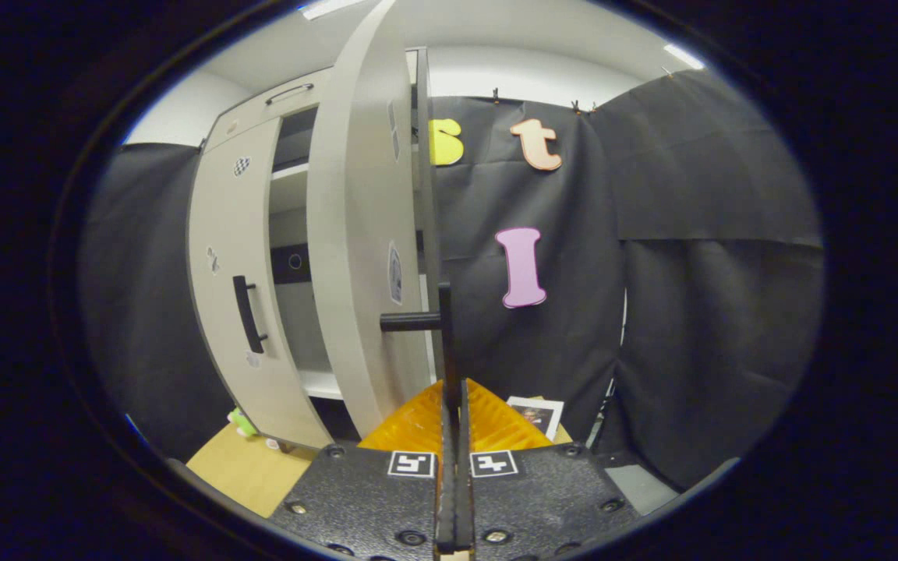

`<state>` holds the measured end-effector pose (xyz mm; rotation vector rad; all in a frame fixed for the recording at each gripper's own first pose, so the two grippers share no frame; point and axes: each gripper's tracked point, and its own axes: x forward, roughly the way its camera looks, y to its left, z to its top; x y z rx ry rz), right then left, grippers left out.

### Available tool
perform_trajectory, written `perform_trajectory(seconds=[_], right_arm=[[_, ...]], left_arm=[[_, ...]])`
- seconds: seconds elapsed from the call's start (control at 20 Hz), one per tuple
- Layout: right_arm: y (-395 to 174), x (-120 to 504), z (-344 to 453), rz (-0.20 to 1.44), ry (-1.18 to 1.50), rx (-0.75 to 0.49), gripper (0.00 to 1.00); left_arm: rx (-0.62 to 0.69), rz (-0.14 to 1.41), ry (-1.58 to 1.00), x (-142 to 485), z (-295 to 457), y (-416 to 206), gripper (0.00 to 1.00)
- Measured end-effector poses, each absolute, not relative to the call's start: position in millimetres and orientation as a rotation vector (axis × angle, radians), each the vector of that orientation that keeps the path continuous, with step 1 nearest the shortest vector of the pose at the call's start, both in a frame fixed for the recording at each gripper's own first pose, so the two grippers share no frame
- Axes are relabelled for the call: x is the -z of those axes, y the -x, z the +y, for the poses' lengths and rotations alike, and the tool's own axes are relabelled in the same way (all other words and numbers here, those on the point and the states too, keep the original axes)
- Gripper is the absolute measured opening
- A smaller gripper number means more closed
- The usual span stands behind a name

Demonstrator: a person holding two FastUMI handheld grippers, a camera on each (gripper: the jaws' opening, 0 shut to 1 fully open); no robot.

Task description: Open the right door of the double-door shoe cabinet with the right hand, and open the left door with the left hand.

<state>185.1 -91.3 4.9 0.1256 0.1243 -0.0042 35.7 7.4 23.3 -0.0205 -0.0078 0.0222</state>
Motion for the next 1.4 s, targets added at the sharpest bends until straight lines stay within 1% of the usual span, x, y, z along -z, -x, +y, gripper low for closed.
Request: perform_trajectory(seconds=[0.05, 0.1, 0.15, 0.5, 0.55, 0.75, 0.85, 0.9, 1.0, 1.05, 1.1, 1.2, 1.25, 1.4], right_arm=[[-184.6, -4.6, -94.0, 0.125, -0.123, -0.003, 0.04], [-184.5, -4.5, -94.0, 0.125, -0.114, -0.006, 0.01], [-184.0, -4.4, -94.0, 0.125, -0.106, -0.010, 0.04], [-170.0, -8.0, -95.6, 0.137, -0.105, -0.018, 0.04], [-166.1, -12.0, -98.0, 0.131, -0.103, -0.007, 0.05], [-135.2, -32.4, -100.2, 0.099, -0.074, 0.033, 0.14], [-114.4, -41.7, -93.4, 0.076, -0.048, 0.041, 0.34], [-106.4, -42.7, -87.0, 0.075, -0.032, 0.041, 0.51], [-89.5, -42.2, -68.7, 0.069, -0.022, 0.024, 0.71], [-80.5, -39.3, -57.9, 0.068, -0.029, 0.014, 0.73], [-73.4, -35.0, -45.3, 0.068, -0.038, 0.003, 0.82], [-60.0, -21.7, -24.2, 0.072, -0.037, -0.014, 0.94], [-53.7, -14.9, -15.1, 0.069, -0.030, -0.015, 0.96], [-38.4, 3.5, 18.8, 0.057, -0.043, -0.046, 0.97]], left_arm=[[-0.021, -0.004, 0.022, -23.4, 4.0, -42.5, 0.96], [-0.019, 0.003, 0.024, -21.3, 2.8, -46.3, 0.96], [-0.016, 0.007, 0.025, -21.1, 0.8, -47.0, 0.96], [-0.005, 0.011, 0.017, -19.1, -1.4, -51.9, 0.96], [-0.004, 0.012, 0.014, -18.0, -0.8, -51.5, 0.96], [0.001, 0.019, -0.003, -14.3, 8.2, -50.8, 0.96], [0.005, 0.023, -0.006, -12.2, 13.1, -50.4, 0.96], [0.007, 0.026, -0.009, -10.4, 15.2, -49.8, 0.96], [0.008, 0.029, -0.011, -6.4, 20.1, -50.0, 0.96], [0.008, 0.033, -0.011, -5.2, 23.2, -50.6, 0.96], [0.007, 0.037, -0.012, -3.8, 26.1, -50.5, 0.96], [0.000, 0.043, -0.021, 0.8, 32.4, -50.8, 0.96], [-0.005, 0.047, -0.029, 2.3, 35.8, -50.8, 0.96], [-0.017, 0.046, -0.048, 5.6, 43.8, -55.0, 0.96]])
